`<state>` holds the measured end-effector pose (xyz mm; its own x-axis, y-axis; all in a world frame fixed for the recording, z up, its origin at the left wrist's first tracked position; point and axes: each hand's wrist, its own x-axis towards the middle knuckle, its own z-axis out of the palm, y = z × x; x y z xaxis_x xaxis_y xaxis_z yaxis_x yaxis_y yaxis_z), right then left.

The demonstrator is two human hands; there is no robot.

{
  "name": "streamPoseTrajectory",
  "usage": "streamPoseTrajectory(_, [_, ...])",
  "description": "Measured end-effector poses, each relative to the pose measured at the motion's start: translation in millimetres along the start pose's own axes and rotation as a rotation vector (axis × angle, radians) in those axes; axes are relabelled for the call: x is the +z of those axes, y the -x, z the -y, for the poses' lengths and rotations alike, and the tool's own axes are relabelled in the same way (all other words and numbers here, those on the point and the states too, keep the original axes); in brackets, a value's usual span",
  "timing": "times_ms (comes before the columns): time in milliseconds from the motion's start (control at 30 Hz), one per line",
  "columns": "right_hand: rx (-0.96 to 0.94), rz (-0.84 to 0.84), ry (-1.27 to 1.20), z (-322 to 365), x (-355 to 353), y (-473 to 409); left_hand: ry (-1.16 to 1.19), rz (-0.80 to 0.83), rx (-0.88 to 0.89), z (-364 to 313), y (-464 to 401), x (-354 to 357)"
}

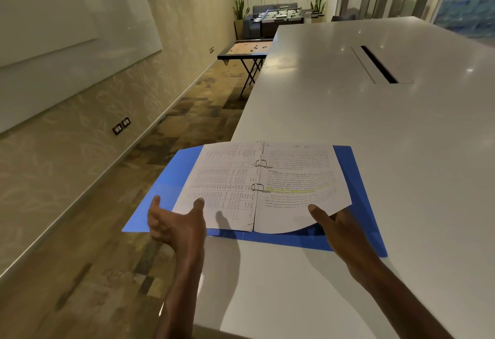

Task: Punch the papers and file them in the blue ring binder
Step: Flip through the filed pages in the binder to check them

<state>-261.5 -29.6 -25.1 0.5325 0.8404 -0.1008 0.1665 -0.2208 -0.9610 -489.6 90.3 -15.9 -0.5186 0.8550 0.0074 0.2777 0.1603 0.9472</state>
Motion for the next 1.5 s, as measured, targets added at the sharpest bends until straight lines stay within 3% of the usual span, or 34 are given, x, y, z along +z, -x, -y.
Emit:
streamPoseTrajectory(67, [0.003,0.003,-0.031,2,0,0,0.015,0.112,0.142,-7,12,6])
streamPoseTrajectory(133, [0.011,0.003,-0.075,3,0,1,0.064,0.334,0.206,-13,28,14])
streamPoseTrajectory(233, [0.022,0.012,-0.156,3,-1,1,0.000,0.665,0.394,-20,54,29])
streamPoseTrajectory(333, [0.037,0.029,-0.191,5,-2,2,-0.068,0.866,0.590,-23,80,42])
streamPoseTrajectory(533, [0.068,0.026,-0.185,7,-1,3,-0.162,0.928,0.846,-26,111,62])
streamPoseTrajectory(767, [0.106,0.026,-0.185,9,-3,3,-0.215,0.796,0.999,-27,121,72])
streamPoseTrajectory(867, [0.120,0.032,-0.197,10,-4,5,-0.134,0.733,0.920,-28,120,71])
streamPoseTrajectory(1000, [0.192,0.026,-0.280,11,-6,6,0.017,0.655,0.600,-38,109,69])
streamPoseTrajectory(1167, [0.149,0.067,-0.342,3,-8,-1,0.223,0.595,0.160,-50,76,60])
streamPoseTrajectory(1500, [0.099,0.045,-0.283,5,-4,3,0.496,0.265,0.054,-32,17,12])
